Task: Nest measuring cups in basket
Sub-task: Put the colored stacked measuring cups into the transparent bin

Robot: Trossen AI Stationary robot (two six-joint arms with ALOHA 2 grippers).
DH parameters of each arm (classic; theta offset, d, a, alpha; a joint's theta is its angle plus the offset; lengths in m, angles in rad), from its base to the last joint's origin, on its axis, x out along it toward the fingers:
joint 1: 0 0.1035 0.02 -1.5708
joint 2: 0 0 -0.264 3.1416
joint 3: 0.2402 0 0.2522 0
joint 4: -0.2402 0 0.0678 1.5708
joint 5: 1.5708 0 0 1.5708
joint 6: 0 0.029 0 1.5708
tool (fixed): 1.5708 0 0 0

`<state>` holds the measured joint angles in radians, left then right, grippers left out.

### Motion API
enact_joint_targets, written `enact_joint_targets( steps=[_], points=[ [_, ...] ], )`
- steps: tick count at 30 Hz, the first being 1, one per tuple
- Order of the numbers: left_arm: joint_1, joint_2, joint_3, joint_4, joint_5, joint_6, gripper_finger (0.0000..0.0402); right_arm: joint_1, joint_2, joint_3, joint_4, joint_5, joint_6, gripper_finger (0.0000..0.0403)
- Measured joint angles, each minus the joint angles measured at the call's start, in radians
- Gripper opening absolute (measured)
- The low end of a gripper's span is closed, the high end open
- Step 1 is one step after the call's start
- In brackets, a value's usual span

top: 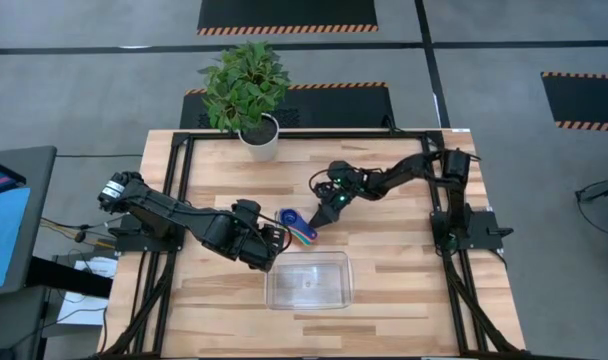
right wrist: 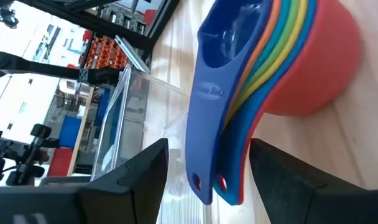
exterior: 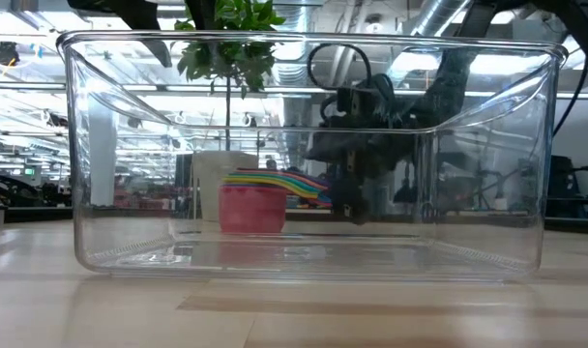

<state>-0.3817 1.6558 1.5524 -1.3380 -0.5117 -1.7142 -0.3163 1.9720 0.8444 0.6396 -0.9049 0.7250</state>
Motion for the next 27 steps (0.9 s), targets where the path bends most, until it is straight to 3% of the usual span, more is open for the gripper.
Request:
enact_joint_targets(
  steps=[9, 13, 19, 27],
  points=[
    [0.0, 0.0, 0.0, 0.007, 0.003, 0.01, 0.0231, 0.035, 0.081, 0.083, 0.004, 0.017, 0.019, 0.0249],
    [0.0, 0.0, 0.0, 0.016, 0.01, 0.012, 0.0231, 0.039, 0.119, 0.135, 0.003, -0.037, 0.05, 0.0249],
    [0.0, 0.0, 0.0, 0.013, 0.018, 0.03, 0.0231, 0.065, 0.127, 0.158, -0.007, -0.038, 0.038, 0.0249],
    [0.0, 0.0, 0.0, 0.011, 0.018, 0.03, 0.0231, 0.096, 0.127, 0.158, -0.019, 0.022, 0.026, 0.0249]
  ],
)
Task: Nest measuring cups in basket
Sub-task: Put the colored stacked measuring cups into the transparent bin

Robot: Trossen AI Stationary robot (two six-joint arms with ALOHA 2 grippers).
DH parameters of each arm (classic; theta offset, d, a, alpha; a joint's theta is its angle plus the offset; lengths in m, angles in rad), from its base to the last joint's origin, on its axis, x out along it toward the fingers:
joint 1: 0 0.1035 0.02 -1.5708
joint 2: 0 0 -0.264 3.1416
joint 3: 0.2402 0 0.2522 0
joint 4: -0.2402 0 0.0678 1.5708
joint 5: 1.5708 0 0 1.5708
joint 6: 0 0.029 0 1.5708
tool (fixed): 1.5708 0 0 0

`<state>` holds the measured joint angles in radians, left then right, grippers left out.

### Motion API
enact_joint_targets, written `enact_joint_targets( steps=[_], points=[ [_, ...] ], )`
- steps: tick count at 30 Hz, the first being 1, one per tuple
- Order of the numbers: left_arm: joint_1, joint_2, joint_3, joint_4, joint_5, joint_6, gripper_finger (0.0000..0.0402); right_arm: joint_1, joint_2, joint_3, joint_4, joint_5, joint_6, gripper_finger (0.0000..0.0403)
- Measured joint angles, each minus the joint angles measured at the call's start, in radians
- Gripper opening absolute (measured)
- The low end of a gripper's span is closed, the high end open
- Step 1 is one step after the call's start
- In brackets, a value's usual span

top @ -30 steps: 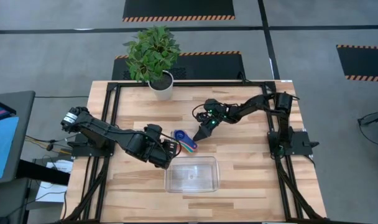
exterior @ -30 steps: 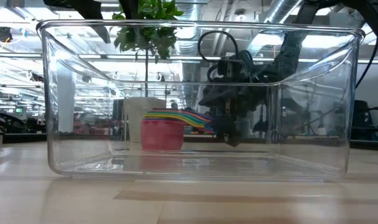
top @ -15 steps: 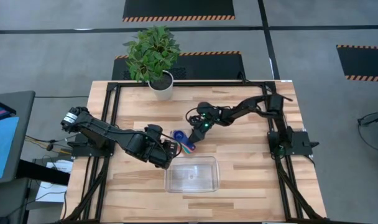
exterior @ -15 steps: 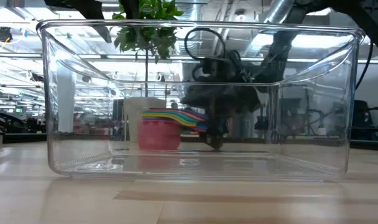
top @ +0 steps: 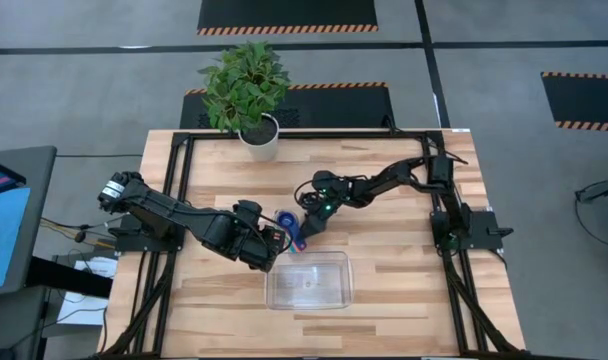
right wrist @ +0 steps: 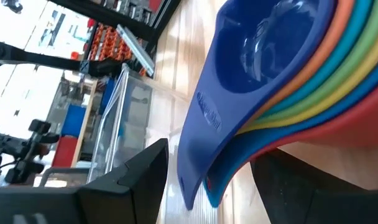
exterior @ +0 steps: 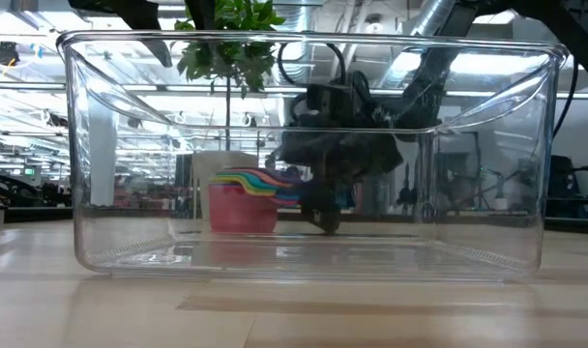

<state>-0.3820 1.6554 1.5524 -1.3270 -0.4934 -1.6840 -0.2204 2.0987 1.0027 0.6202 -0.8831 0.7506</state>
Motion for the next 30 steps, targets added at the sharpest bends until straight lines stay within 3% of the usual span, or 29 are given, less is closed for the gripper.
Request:
enact_joint_targets(
  steps=[14, 18, 26, 30],
  points=[
    [0.0, 0.0, 0.0, -0.001, 0.039, 0.059, 0.0231, 0.059, -0.002, 0.0, 0.001, 0.205, 0.007, 0.0242],
    [0.0, 0.0, 0.0, -0.002, 0.041, 0.095, 0.0231, 0.068, 0.0, 0.0, 0.033, 0.218, 0.036, 0.0203],
    [0.0, 0.0, 0.0, -0.031, 0.043, 0.119, 0.0231, 0.084, 0.003, -0.003, 0.07, 0.239, 0.046, 0.0085],
    [-0.001, 0.0, 0.0, -0.03, 0.044, 0.121, 0.0231, 0.084, 0.003, -0.003, 0.075, 0.238, 0.049, 0.0054]
  ],
)
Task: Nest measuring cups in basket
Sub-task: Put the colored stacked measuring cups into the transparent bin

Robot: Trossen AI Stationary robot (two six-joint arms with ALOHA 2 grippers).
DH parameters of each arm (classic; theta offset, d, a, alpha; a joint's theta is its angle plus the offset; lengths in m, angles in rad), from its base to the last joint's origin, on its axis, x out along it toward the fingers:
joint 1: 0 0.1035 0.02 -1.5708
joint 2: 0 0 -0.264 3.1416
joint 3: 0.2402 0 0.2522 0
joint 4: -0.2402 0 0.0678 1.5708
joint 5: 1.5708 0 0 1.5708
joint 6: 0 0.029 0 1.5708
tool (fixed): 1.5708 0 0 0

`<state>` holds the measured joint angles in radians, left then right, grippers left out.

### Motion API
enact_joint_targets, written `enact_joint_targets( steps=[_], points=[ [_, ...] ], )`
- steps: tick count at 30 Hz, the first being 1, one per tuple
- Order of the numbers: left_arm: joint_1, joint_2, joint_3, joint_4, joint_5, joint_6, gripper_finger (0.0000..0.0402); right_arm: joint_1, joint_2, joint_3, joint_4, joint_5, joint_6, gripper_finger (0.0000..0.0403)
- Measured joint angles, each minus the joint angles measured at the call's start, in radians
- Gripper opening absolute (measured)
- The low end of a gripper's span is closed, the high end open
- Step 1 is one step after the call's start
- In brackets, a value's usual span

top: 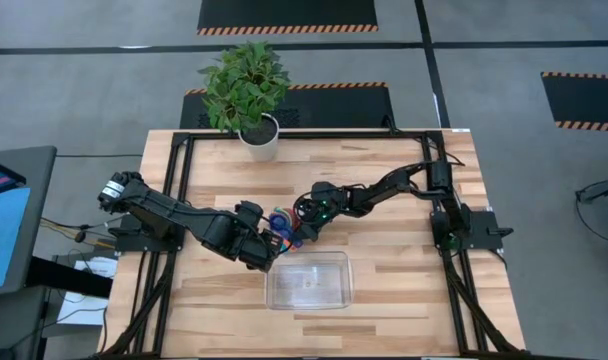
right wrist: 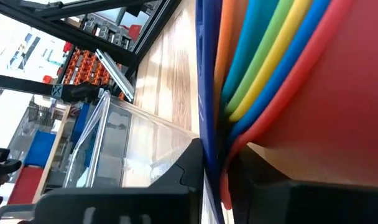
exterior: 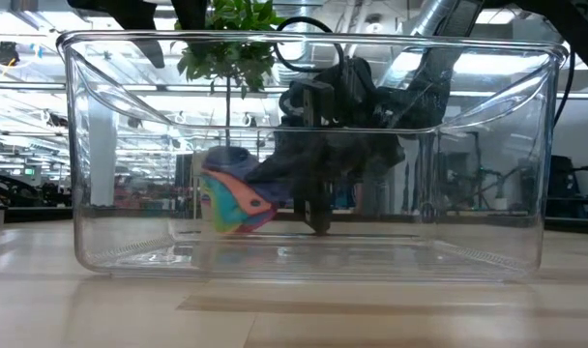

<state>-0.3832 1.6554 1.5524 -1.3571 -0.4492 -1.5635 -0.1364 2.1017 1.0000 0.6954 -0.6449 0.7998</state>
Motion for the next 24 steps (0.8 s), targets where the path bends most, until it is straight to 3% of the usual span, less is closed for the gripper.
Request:
enact_joint_targets(
  steps=[24],
  points=[
    [-0.002, 0.0, 0.0, -0.052, 0.027, -0.003, 0.0231, -0.048, -0.001, 0.0, 0.196, -0.122, 0.15, 0.006]
  ],
)
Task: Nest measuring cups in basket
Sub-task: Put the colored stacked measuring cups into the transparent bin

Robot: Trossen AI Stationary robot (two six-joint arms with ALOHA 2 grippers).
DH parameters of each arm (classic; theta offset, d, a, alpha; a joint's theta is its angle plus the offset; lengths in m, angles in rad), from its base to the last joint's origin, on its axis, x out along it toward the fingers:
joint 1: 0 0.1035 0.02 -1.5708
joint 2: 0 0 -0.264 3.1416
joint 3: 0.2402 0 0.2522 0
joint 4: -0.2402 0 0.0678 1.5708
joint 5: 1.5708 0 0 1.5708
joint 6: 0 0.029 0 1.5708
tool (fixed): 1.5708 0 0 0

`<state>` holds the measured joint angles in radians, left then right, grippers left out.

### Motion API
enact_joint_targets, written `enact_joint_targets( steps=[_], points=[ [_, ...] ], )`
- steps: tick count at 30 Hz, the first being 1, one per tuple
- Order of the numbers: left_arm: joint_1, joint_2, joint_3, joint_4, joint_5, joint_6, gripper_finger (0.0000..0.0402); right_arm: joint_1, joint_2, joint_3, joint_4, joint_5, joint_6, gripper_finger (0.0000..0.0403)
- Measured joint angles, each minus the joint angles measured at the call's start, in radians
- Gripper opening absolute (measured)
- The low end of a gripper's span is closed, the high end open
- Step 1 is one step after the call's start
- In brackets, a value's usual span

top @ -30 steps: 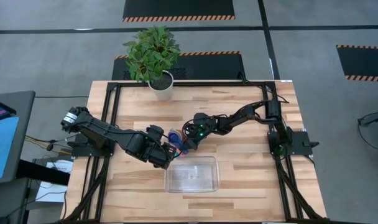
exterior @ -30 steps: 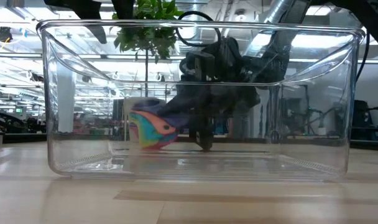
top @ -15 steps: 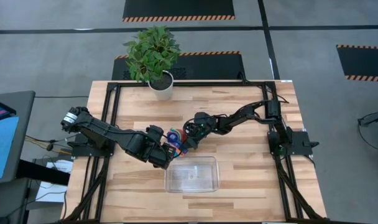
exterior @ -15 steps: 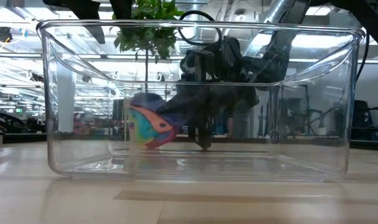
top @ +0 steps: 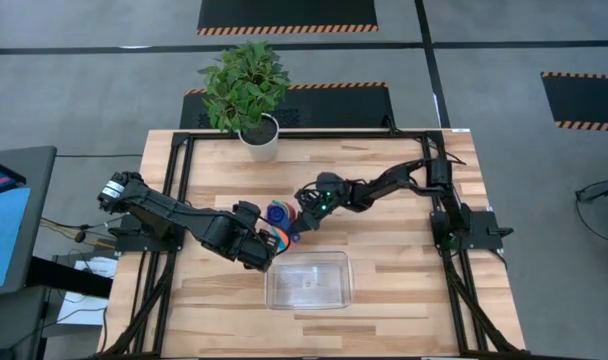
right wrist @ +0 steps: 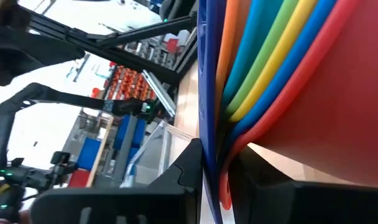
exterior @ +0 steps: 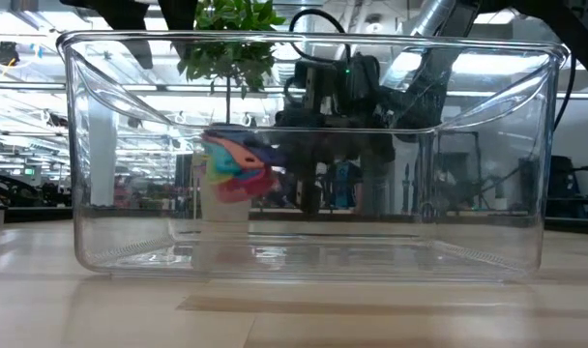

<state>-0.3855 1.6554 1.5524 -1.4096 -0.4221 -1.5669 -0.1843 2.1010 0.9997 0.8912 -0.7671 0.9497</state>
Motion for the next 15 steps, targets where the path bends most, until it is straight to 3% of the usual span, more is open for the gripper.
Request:
enact_joint_targets(
  steps=[15],
  points=[
    [0.0, 0.0, 0.0, -0.135, 0.002, -0.021, 0.0231, -0.013, -0.083, 0.002, 0.097, -0.152, 0.109, 0.0059]
  ],
)
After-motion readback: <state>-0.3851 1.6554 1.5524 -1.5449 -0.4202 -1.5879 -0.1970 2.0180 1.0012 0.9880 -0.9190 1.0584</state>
